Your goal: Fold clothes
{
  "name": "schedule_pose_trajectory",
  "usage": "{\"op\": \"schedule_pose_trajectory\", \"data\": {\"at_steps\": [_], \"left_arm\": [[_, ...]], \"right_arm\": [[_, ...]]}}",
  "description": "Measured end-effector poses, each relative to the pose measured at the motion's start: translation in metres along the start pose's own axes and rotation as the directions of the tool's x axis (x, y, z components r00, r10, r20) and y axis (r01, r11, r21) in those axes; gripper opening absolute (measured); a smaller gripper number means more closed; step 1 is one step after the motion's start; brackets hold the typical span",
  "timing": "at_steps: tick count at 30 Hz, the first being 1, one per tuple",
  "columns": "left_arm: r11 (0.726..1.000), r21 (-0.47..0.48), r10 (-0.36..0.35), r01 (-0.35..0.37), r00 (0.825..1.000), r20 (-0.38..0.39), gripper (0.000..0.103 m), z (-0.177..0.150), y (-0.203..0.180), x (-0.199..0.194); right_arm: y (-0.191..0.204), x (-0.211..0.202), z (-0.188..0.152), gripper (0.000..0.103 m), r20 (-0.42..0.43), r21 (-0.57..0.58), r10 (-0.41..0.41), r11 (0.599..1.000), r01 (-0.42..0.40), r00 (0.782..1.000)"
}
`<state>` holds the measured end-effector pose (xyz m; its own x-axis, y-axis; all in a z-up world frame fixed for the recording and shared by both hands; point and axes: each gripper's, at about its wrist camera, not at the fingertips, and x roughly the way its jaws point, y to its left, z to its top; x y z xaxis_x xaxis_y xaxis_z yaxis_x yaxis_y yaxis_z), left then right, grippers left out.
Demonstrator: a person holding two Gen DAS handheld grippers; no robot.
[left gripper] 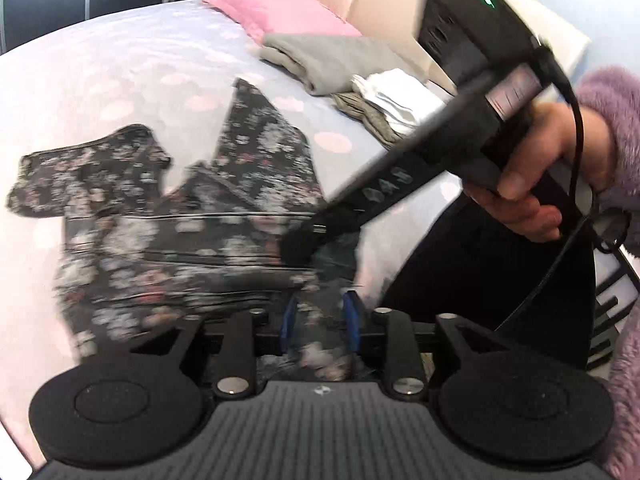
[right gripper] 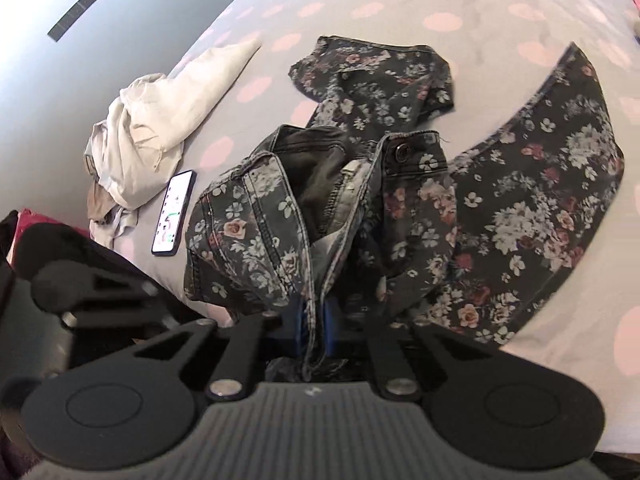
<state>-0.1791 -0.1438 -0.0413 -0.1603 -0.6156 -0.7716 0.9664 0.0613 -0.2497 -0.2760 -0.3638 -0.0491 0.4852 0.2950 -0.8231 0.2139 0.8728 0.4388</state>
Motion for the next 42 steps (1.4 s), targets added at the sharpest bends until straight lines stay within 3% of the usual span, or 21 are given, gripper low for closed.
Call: {"op": "schedule_pose_trajectory", "data": {"at_steps": [2,6,13,20,25,28,34,36,39,42], "left_arm": [[0.999,-0.039,0.015,-0.015,1.000,-0.017,0.028,0.004,0.014,-0.009],[0.988,-0.153,0.029,-0.038,0.998,-0.061,0.042,0.014,0.047,-0.022],[0.931,-0.363,-0.019,-0.031,0.991,-0.132,0.043,0.024,0.100,-0.027],[0.919,-0.390,-0.034,-0.066,0.969,-0.244,0.049,0.019,0.114,-0.022],[0.912,-0.371,0.058,-0.178,0.948,-0.312,0.052,0.008,0.119,-0.026],[0.893,-0.392,0.079,-0.222,0.933,-0.350,0.052,0.003,0.130,-0.026],[0.843,-0.493,0.010,-0.217,0.921,-0.390,0.053,-0.011,0.157,-0.007],[0.844,-0.487,0.001,-0.224,0.909,-0.417,0.053,-0.013,0.158,0.001],[0.840,-0.459,0.037,-0.289,0.875,-0.483,0.053,-0.016,0.160,0.005],[0.835,-0.448,0.059,-0.320,0.861,-0.506,0.053,-0.018,0.161,0.000]], "right_arm": [[-0.003,0.000,-0.001,0.011,-0.005,0.000,0.017,1.000,-0.017,1.000],[0.006,0.008,-0.006,0.011,-0.020,-0.024,0.076,0.997,-0.077,0.997],[0.048,0.031,-0.016,0.011,-0.068,-0.110,0.214,0.969,-0.221,0.974],[0.088,0.064,-0.024,0.011,-0.102,-0.140,0.310,0.936,-0.322,0.945],[0.110,0.078,-0.029,0.011,-0.129,-0.155,0.370,0.909,-0.387,0.920],[0.118,0.081,-0.032,0.011,-0.142,-0.174,0.378,0.900,-0.399,0.915],[0.127,0.080,-0.039,0.011,-0.157,-0.191,0.387,0.891,-0.413,0.908],[0.131,0.080,-0.042,0.011,-0.159,-0.202,0.391,0.886,-0.417,0.907],[0.136,0.077,-0.046,0.012,-0.157,-0.229,0.397,0.876,-0.424,0.904],[0.141,0.074,-0.050,0.012,-0.155,-0.257,0.403,0.865,-0.431,0.902]]}}
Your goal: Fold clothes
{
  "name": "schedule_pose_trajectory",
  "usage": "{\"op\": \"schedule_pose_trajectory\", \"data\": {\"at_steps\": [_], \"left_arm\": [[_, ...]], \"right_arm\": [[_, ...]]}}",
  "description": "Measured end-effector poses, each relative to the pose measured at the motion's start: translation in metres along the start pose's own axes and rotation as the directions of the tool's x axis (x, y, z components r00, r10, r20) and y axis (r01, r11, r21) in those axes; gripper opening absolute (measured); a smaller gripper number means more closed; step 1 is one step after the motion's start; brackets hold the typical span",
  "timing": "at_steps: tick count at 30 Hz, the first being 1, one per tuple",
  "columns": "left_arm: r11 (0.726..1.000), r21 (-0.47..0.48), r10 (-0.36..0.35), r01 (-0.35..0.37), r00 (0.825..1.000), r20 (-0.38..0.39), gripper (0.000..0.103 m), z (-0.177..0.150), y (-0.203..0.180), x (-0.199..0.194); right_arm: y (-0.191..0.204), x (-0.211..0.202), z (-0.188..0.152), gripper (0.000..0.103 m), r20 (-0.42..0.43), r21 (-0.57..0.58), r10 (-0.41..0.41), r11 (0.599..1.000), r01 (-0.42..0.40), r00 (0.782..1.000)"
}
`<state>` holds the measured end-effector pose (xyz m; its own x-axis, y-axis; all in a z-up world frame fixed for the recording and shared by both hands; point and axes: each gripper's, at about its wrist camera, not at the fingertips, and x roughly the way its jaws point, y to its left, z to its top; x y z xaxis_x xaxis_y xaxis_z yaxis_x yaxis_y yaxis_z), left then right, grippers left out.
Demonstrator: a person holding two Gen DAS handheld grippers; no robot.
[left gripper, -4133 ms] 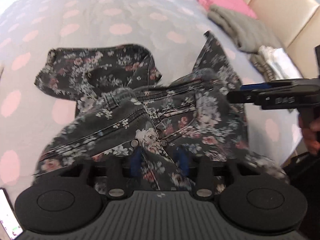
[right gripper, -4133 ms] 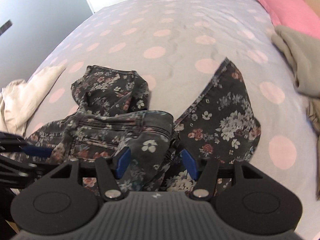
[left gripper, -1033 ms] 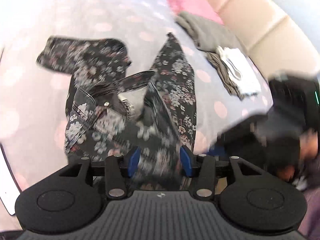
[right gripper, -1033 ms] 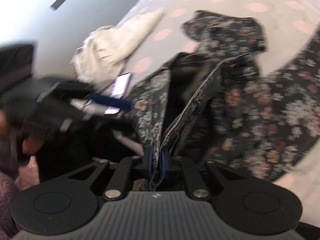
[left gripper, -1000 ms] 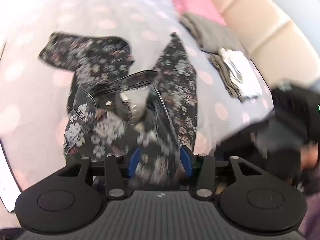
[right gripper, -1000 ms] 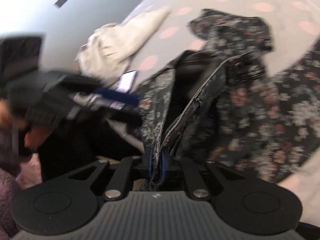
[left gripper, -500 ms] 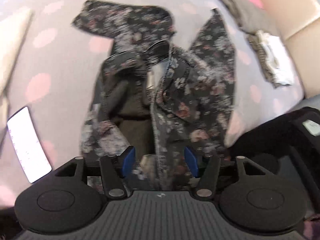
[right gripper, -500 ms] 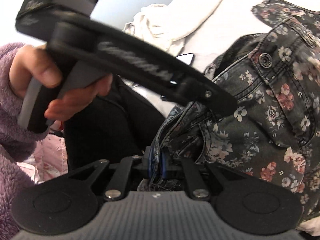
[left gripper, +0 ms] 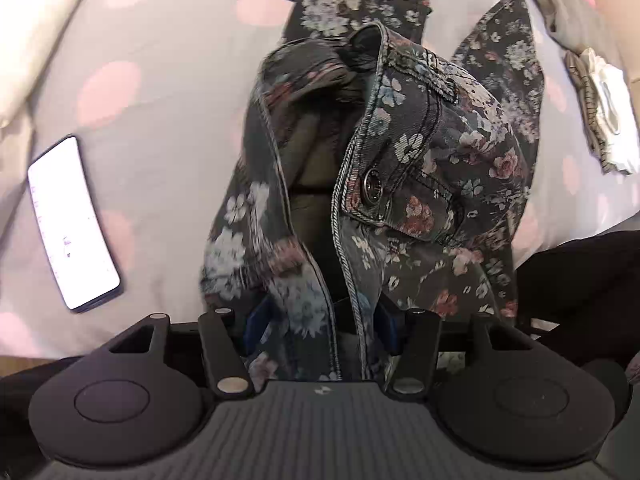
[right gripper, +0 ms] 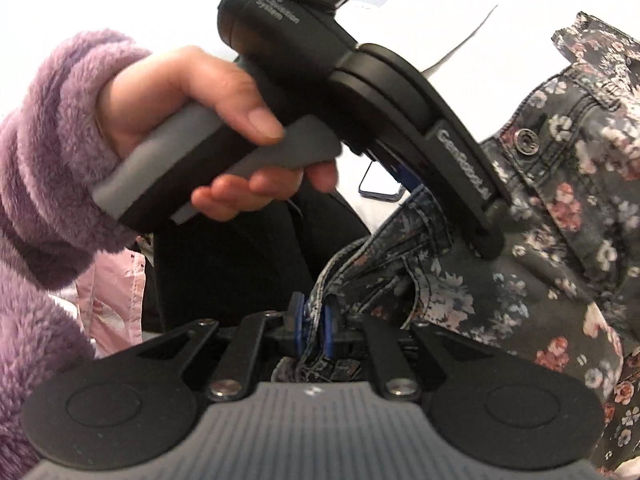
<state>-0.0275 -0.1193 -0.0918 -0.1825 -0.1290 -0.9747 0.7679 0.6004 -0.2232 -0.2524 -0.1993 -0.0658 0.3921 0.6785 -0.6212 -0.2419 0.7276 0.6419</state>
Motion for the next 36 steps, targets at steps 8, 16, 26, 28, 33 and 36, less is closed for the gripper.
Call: {"op": "schedule_pose_trajectory", "data": {"at_steps": [8,16,26,28,33,36], "left_arm": [[0.998,-0.061,0.017,-0.019,0.999,-0.042,0.054,-0.008,0.016,0.011],[0.995,-0.084,-0.057,0.061,0.997,0.057,0.005,-0.005,0.033,0.009],[0.994,-0.082,-0.048,0.068,0.972,0.230,0.004,0.019,0.044,-0.042],[0.994,-0.091,-0.038,0.064,0.965,0.260,0.004,0.028,0.047,-0.052],[0.992,-0.115,-0.013,0.055,0.942,0.334,0.004,0.048,0.054,-0.077],[0.991,-0.126,0.000,0.047,0.937,0.350,0.004,0.058,0.056,-0.081]], "right_arm": [[0.009,0.009,0.000,0.012,-0.014,-0.050,0.029,0.998,-0.030,0.999],[-0.011,-0.006,-0.001,0.029,0.000,-0.007,-0.006,1.000,0.006,1.000],[-0.101,-0.128,0.009,0.050,0.151,0.157,-0.386,0.918,0.364,0.910],[-0.144,-0.155,0.021,0.050,0.152,0.260,-0.519,0.842,0.472,0.841],[-0.260,-0.219,0.030,0.050,0.092,0.532,-0.753,0.590,0.607,0.651],[-0.317,-0.248,0.023,0.049,0.052,0.636,-0.797,0.491,0.596,0.602]]}}
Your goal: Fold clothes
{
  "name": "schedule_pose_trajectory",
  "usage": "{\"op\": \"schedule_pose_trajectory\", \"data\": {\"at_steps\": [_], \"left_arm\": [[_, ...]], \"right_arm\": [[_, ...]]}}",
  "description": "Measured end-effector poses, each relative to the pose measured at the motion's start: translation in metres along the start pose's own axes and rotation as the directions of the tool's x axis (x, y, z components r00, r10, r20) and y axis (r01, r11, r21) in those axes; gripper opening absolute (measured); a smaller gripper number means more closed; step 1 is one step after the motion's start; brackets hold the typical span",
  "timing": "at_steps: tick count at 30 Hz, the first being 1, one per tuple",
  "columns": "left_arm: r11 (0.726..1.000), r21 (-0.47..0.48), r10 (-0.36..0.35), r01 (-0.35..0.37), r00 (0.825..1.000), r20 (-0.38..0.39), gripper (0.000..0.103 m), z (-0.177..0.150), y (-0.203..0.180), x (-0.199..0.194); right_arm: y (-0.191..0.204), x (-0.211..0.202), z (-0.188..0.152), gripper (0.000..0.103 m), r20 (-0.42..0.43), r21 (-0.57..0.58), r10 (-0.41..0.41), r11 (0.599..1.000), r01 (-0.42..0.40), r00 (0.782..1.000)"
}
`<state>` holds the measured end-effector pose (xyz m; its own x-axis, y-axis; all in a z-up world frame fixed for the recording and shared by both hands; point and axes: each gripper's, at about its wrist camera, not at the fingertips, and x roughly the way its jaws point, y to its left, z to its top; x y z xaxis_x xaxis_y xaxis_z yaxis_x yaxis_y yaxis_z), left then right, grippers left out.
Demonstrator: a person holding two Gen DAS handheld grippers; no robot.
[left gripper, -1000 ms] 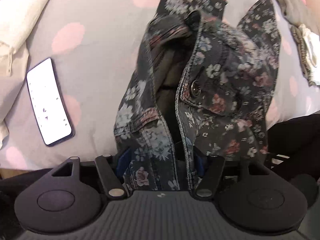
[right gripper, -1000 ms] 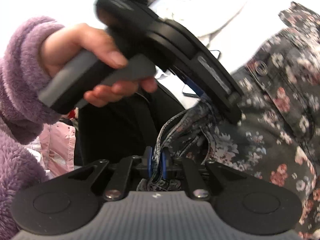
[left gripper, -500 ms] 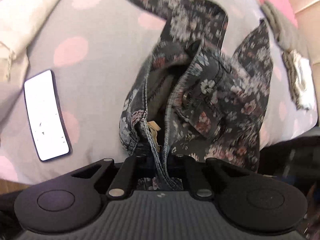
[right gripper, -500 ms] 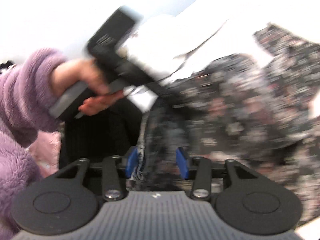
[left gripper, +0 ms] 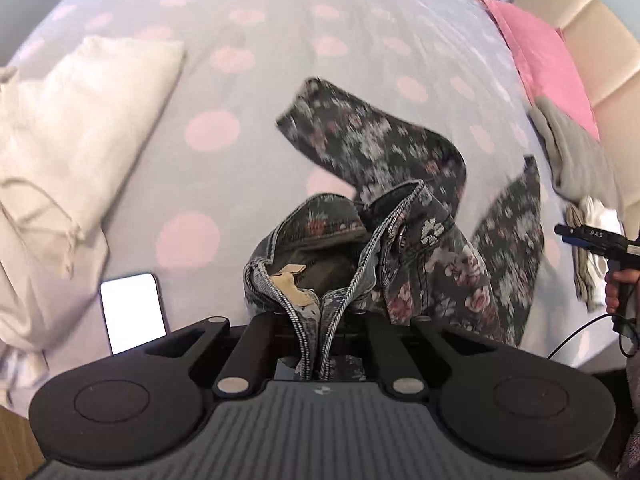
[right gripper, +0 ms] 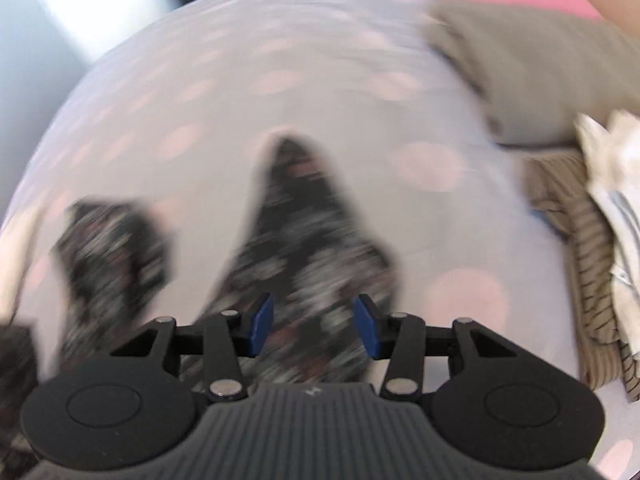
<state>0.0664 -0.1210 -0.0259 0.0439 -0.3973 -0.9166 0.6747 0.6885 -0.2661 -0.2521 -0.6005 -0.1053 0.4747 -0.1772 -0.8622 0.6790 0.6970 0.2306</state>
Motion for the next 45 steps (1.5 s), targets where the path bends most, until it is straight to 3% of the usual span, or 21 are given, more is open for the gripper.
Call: {"op": "schedule_pose_trajectory", "data": {"at_steps": [7,11,13,14,16,19,23,27,30,34,40,45], "left_arm": [[1.000,-0.016,0.027,-0.026,0.999,0.021,0.004,0.023,0.002,0.006],[0.999,-0.025,0.042,-0.041,0.999,0.032,0.004,0.036,0.003,0.009],[0.998,-0.030,0.050,-0.048,0.998,0.038,0.004,0.042,0.003,0.011],[0.998,-0.033,0.052,-0.051,0.998,0.044,0.004,0.045,0.004,0.011],[0.998,-0.042,0.052,-0.049,0.996,0.070,0.004,0.052,0.004,0.008],[0.997,-0.050,0.066,-0.061,0.990,0.128,0.004,0.066,0.007,-0.005],[0.993,-0.071,0.110,-0.096,0.967,0.229,0.004,0.087,0.017,-0.033],[0.983,-0.126,0.163,-0.131,0.942,0.293,0.004,0.104,0.039,-0.053],[0.974,-0.168,0.193,-0.150,0.941,0.278,0.003,0.114,0.058,-0.040],[0.967,-0.218,0.181,-0.134,0.960,0.214,0.003,0.120,0.082,0.002],[0.969,-0.180,0.189,-0.169,0.977,0.100,0.005,0.099,0.093,0.058],[0.981,-0.121,0.163,-0.152,0.982,0.091,0.014,0.080,0.098,0.056]], "right_arm": [[-0.047,0.065,0.021,0.043,-0.029,0.165,-0.050,0.985,0.054,0.998],[-0.059,0.075,0.026,0.042,-0.019,0.229,0.004,0.974,0.000,1.000],[-0.053,0.078,0.025,0.033,-0.024,0.227,0.071,0.972,-0.064,0.997],[-0.050,0.080,0.025,0.013,-0.027,0.226,0.105,0.969,-0.096,0.994],[-0.045,0.076,0.025,0.011,-0.027,0.238,0.123,0.965,-0.113,0.992],[-0.041,0.049,0.033,0.006,0.053,0.219,0.062,0.973,-0.072,0.997],[-0.058,-0.012,0.045,0.005,0.197,0.263,-0.038,0.965,-0.016,0.980],[-0.090,-0.083,0.049,0.005,0.324,0.324,-0.202,0.942,0.092,0.924],[-0.118,-0.123,0.038,0.005,0.360,0.389,-0.283,0.912,0.132,0.889],[-0.138,-0.141,0.018,0.005,0.364,0.422,-0.328,0.893,0.159,0.872],[-0.149,-0.100,-0.007,0.005,0.251,0.399,-0.376,0.880,0.258,0.892],[-0.154,-0.076,-0.019,0.007,0.217,0.380,-0.382,0.881,0.282,0.898]]}}
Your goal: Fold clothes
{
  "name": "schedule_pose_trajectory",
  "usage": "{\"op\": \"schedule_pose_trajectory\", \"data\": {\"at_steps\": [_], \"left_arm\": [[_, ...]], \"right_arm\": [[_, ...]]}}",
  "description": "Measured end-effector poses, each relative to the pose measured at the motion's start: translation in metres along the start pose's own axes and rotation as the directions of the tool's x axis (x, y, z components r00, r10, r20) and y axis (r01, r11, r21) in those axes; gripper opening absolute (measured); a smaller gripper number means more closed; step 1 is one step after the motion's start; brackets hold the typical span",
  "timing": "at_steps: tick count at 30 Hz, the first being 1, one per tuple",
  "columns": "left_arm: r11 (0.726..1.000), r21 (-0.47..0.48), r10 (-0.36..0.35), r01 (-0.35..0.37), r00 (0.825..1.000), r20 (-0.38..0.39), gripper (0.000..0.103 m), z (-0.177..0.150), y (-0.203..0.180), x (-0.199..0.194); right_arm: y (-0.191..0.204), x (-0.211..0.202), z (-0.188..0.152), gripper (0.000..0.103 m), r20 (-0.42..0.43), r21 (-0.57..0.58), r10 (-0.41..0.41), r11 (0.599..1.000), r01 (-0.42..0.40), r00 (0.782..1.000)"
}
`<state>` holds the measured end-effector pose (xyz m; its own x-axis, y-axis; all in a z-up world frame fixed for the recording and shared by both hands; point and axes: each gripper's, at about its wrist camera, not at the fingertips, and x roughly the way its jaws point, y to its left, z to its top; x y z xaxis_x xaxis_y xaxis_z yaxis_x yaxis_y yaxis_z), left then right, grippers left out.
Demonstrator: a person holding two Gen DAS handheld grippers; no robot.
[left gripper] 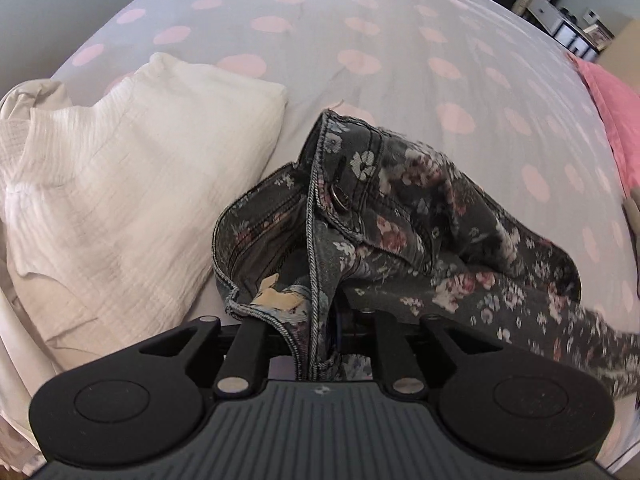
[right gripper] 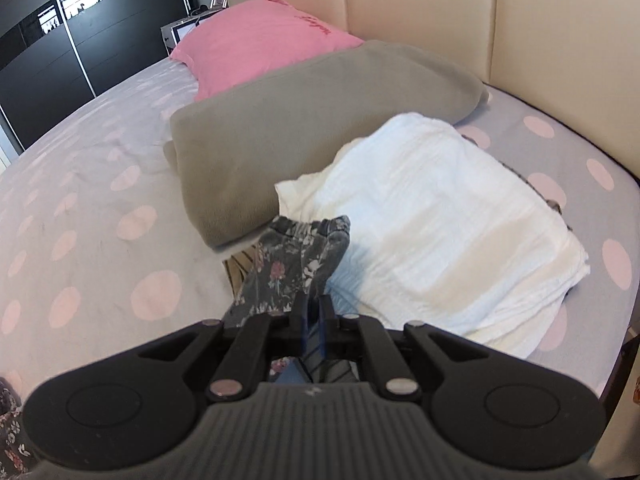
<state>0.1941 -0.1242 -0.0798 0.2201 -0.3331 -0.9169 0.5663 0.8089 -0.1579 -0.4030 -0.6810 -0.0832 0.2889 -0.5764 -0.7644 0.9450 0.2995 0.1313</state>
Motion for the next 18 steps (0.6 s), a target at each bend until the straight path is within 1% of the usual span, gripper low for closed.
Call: {"op": "schedule_pose_trajectory", "data": {"at_steps": [1,4,6,7,8,9,11,15,18], "left_arm": [[1.000,0.006,-0.002,0.002,1.000,-0.002,0.015,-0.003,0.001,-0.003],[1.000,0.023,-0.009,0.009,1.000,-0.007,0.024,-0.011,0.004,-0.011],[0.999,0.035,-0.013,0.013,1.000,-0.011,0.036,-0.017,0.006,-0.016],[0.999,0.041,-0.015,0.016,1.000,-0.012,0.040,-0.020,0.007,-0.019],[0.999,0.047,-0.017,0.018,1.000,-0.014,0.048,-0.023,0.008,-0.021],[0.998,0.052,-0.019,0.020,1.000,-0.016,0.052,-0.026,0.009,-0.024],[0.998,0.059,-0.023,0.024,1.000,-0.021,0.053,-0.031,0.012,-0.029],[1.000,0.013,-0.015,0.016,0.999,-0.050,0.056,-0.040,0.027,-0.038],[0.999,0.025,0.031,-0.029,0.997,-0.073,0.058,-0.055,0.030,-0.035]], "right_arm": [[-0.002,0.001,-0.001,0.007,-0.002,0.007,0.001,1.000,-0.001,1.000],[-0.006,0.002,-0.002,0.007,-0.007,0.030,0.005,1.000,-0.004,1.000],[-0.005,0.001,-0.002,0.007,-0.005,0.028,0.004,1.000,-0.004,1.000],[-0.004,0.001,-0.003,0.007,-0.003,0.026,0.003,1.000,-0.003,1.000],[-0.003,0.000,-0.003,0.007,-0.002,0.025,0.003,1.000,-0.003,1.000],[-0.002,0.000,-0.003,0.007,0.000,0.023,0.002,1.000,-0.002,1.000],[0.000,-0.001,-0.003,0.007,0.003,0.020,0.001,1.000,-0.001,1.000],[0.004,-0.003,-0.004,0.007,0.004,0.014,0.007,1.000,-0.008,1.000],[0.005,-0.002,-0.003,0.007,0.005,0.014,0.013,1.000,-0.013,1.000]]}}
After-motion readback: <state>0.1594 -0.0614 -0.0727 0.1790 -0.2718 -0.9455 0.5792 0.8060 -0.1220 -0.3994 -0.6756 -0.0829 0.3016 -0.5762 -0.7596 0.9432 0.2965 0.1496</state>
